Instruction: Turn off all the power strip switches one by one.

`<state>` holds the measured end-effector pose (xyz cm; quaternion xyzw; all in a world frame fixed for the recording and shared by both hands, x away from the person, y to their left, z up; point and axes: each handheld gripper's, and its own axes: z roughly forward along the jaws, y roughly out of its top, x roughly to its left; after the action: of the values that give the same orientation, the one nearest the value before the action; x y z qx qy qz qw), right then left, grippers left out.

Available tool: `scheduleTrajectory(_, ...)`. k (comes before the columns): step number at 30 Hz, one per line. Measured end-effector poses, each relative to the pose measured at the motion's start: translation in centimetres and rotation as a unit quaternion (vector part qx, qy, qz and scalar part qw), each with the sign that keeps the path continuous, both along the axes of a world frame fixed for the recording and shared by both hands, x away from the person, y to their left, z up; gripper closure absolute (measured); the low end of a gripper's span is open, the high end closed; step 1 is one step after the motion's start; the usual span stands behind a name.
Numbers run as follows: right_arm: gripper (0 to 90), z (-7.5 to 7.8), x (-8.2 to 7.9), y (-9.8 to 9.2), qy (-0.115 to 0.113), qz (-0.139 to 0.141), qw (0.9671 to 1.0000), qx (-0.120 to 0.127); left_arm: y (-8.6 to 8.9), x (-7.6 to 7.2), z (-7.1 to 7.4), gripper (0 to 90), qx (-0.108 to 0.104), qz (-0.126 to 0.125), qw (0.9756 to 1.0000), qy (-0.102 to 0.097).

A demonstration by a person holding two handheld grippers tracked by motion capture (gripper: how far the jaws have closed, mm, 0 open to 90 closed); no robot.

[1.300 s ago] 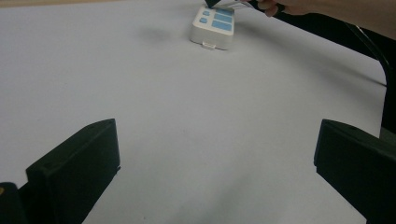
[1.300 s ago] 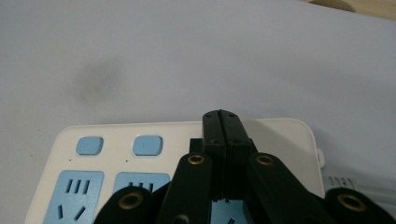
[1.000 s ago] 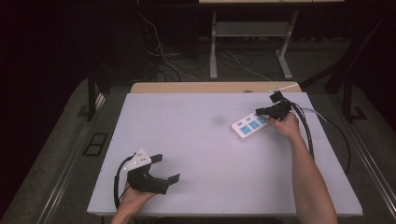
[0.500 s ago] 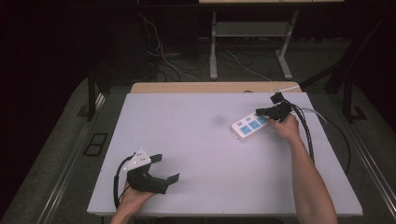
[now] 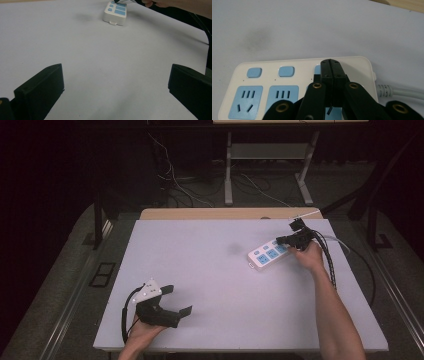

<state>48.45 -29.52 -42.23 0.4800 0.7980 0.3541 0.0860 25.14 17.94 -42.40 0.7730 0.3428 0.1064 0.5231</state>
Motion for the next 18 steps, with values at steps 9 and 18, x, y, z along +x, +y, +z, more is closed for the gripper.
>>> scheduleTrajectory(9, 89.7, 1.4, -1.0, 0.6, -0.018, 0.013, 0.9998, -0.004, -0.1, -0.1, 0.0, 0.0, -0.001, -0.002, 1.0, 0.0)
scheduleTrajectory(18, 83.2, 3.6, -2.8, 0.8, -0.032, 0.02, 0.9993, 0.009, -0.2, -0.2, 0.1, 0.0, -0.003, -0.006, 1.0, -0.002)
